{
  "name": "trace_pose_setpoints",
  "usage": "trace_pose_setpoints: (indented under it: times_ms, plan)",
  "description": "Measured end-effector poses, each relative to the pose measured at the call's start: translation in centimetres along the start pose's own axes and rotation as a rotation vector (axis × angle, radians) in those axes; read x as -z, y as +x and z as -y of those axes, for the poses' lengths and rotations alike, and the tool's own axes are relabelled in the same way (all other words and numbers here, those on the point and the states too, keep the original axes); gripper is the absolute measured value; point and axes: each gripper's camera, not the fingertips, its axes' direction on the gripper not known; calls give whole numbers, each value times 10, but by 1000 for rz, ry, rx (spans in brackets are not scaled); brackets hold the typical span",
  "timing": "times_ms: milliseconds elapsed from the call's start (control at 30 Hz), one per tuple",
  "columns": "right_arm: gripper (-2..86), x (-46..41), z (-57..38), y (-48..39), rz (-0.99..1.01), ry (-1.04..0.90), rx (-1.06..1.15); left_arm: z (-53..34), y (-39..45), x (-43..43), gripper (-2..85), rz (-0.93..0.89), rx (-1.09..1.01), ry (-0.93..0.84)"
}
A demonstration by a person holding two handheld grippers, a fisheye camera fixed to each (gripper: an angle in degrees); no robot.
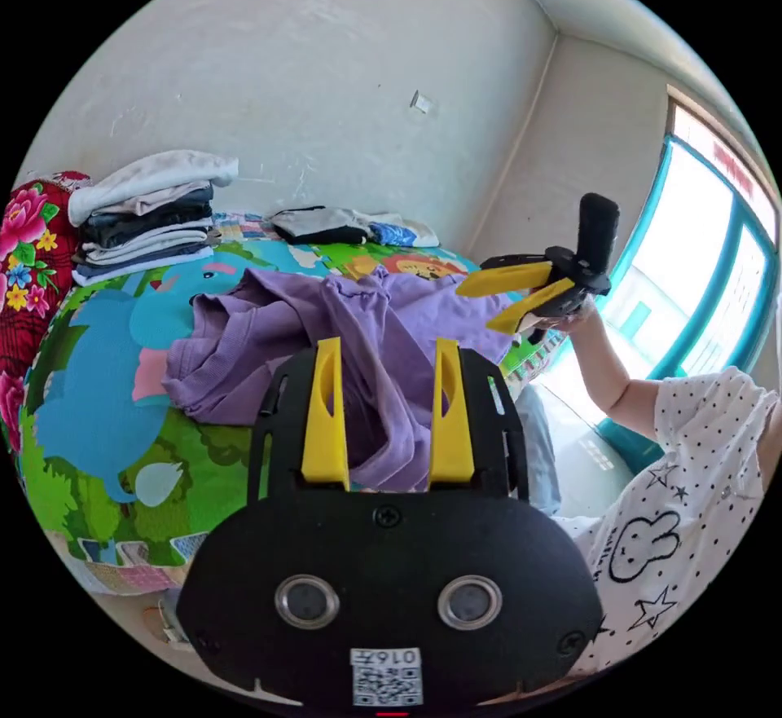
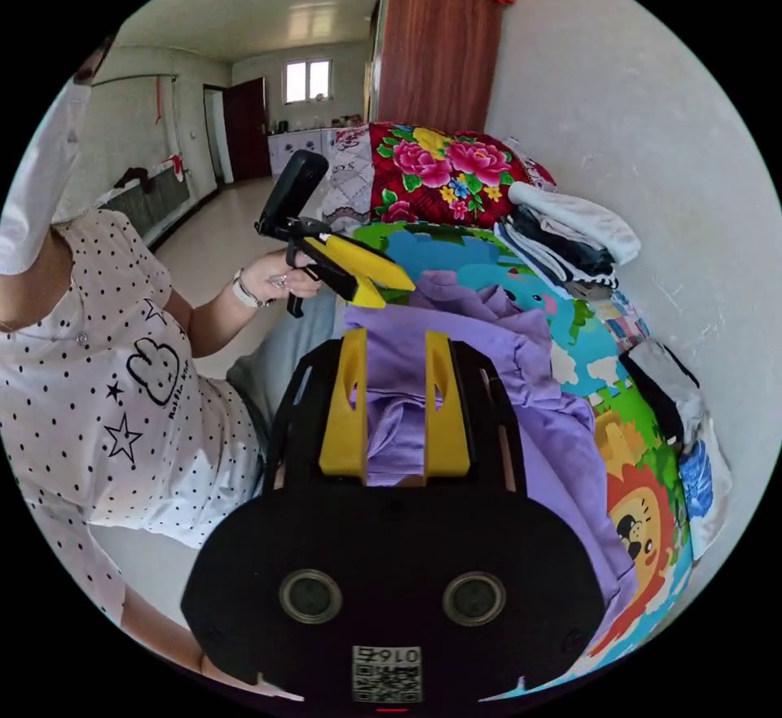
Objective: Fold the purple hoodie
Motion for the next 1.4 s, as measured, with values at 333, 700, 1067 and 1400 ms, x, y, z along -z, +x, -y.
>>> trace_pose_setpoints:
  times_ms: [333, 700, 1067, 1400]
  plan:
    - [96, -48, -40, -19, 48, -232, -27, -14, -13, 27, -8, -144, -39, 197]
    - [8, 28, 71, 104, -293, -206, -111, -95, -63, 156, -9, -79, 51, 442]
    - [110, 99, 67, 236, -606, -85, -496, -86, -73, 188, 38, 92, 117, 385]
    - [136, 193, -164, 198, -589, -233, -551, -4, -100, 200, 48, 137, 71, 272]
